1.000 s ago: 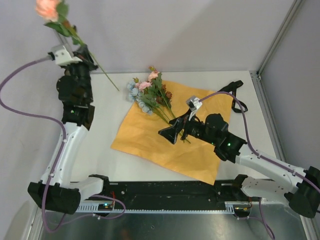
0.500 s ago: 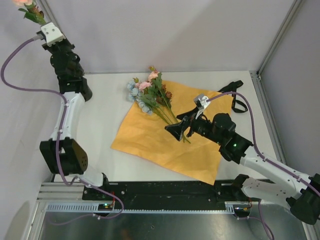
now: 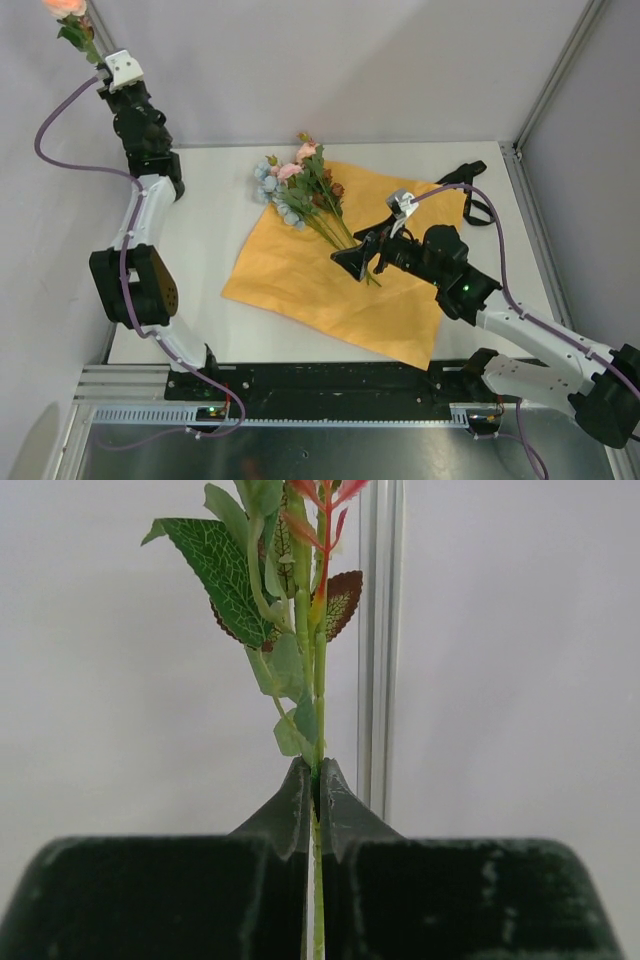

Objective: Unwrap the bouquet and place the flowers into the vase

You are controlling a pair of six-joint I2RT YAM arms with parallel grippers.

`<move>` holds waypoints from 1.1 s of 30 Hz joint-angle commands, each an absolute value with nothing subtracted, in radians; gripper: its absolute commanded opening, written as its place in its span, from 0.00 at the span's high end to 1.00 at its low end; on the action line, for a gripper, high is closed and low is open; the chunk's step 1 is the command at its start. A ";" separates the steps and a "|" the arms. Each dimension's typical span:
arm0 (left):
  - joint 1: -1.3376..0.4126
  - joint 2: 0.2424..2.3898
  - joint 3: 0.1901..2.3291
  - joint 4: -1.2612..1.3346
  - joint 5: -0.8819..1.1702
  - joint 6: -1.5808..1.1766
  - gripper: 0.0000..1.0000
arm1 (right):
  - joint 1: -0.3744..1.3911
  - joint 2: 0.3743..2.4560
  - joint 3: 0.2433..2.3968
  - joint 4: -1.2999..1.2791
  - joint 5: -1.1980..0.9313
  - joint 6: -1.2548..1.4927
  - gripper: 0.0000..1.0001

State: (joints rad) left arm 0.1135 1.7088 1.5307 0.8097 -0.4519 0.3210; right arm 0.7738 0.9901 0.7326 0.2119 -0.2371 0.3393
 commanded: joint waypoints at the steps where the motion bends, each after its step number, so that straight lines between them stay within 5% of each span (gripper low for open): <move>1: 0.136 1.719 1.592 0.941 -0.422 0.340 1.00 | 0.761 0.995 0.732 0.273 -0.268 0.340 0.01; 23: 0.160 1.850 1.491 1.047 -0.458 0.365 0.99 | 0.697 0.984 0.709 0.282 -0.332 0.364 0.01; 33: 0.160 1.789 1.374 0.934 -0.439 0.289 0.45 | 0.687 0.949 0.709 0.256 -0.338 0.387 0.01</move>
